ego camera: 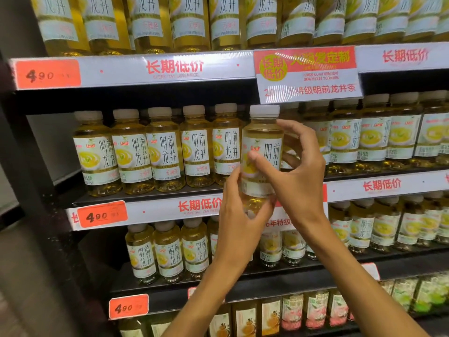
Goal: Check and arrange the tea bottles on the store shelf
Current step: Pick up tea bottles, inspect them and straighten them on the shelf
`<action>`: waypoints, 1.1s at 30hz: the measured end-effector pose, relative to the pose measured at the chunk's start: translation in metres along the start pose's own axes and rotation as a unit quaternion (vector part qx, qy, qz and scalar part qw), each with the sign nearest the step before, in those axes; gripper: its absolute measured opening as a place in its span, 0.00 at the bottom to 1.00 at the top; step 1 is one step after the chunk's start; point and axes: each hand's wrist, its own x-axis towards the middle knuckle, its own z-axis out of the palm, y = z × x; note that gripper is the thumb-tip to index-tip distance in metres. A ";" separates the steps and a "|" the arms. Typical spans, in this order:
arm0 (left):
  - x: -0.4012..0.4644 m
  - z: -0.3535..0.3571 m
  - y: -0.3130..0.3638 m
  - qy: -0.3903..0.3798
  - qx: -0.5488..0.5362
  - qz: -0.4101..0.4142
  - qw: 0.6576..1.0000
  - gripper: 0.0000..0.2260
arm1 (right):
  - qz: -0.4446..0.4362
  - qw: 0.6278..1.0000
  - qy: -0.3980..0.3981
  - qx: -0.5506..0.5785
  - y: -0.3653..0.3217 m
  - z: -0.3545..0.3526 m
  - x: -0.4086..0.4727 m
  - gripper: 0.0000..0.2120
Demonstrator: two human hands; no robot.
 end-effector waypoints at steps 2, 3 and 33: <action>-0.003 -0.004 0.003 -0.032 -0.059 -0.018 0.998 0.29 | 0.029 0.998 -0.025 0.041 -0.006 -0.004 -0.003 0.24; -0.005 -0.006 0.004 -0.045 -0.080 -0.023 0.995 0.28 | 0.032 0.998 -0.039 0.039 -0.009 -0.005 -0.003 0.24; -0.057 -0.035 0.011 -0.176 -0.452 -0.199 0.851 0.24 | 0.254 0.882 -0.234 0.319 -0.036 -0.013 -0.005 0.15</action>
